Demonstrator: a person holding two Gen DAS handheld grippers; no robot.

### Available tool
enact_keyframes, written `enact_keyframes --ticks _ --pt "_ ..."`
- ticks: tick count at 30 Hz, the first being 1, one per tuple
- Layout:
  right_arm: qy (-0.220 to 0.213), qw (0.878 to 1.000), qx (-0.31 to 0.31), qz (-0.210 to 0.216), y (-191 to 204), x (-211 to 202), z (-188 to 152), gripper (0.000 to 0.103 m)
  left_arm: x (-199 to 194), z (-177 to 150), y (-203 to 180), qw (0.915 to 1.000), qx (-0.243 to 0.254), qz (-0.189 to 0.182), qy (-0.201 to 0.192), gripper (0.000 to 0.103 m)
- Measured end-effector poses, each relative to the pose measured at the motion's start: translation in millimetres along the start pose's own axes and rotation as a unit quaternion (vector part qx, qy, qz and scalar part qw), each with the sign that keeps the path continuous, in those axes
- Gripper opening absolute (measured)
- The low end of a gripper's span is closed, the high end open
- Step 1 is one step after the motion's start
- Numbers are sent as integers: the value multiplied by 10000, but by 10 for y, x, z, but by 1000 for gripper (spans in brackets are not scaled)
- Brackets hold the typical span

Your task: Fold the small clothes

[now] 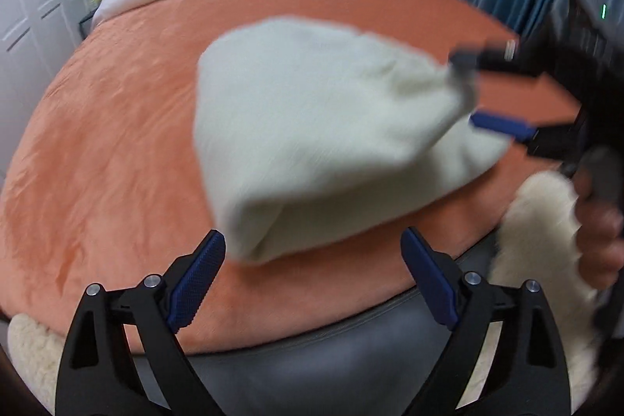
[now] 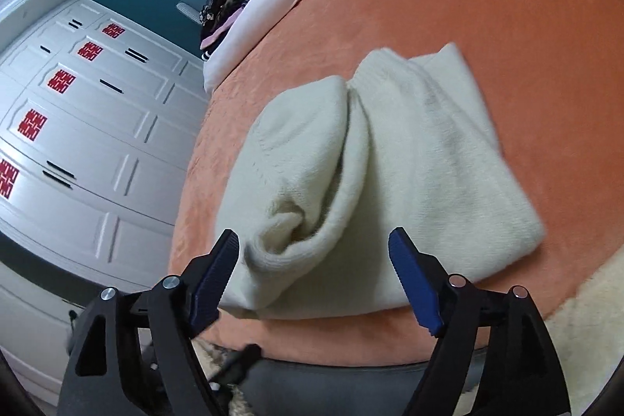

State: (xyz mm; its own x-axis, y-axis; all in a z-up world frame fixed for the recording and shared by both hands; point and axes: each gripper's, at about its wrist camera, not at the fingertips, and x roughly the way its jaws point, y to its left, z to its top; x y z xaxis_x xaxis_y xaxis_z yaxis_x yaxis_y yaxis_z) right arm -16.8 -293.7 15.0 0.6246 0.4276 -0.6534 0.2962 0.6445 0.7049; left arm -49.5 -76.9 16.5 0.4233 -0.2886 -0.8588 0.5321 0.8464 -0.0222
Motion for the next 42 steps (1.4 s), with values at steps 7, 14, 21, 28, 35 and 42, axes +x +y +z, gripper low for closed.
enact_keyframes --ticks 7,14,21,28,35,42 --pt "38 9938 -935 -599 536 229 175 21 274 -19 391 9959 -806 -98 407 40" --pt "-1523 9723 -1767 -121 829 -788 225 17 -88 201 548 9854 -1433 -923 -33 12" --pt "-450 9935 -199 -1027 -596 -171 39 17 250 215 247 9902 -1116 -728 409 12" --pt "-617 9856 -428 -1518 -363 -451 137 35 -42 282 349 9882 -1275 -646 558 26" --pt "-1131 9788 -1451 -900 551 -832 203 35 -345 279 441 9919 -1250 161 187 56" --pt "940 9466 -2736 -1420 875 957 -131 23 -412 379 567 9879 -1488 401 155 63"
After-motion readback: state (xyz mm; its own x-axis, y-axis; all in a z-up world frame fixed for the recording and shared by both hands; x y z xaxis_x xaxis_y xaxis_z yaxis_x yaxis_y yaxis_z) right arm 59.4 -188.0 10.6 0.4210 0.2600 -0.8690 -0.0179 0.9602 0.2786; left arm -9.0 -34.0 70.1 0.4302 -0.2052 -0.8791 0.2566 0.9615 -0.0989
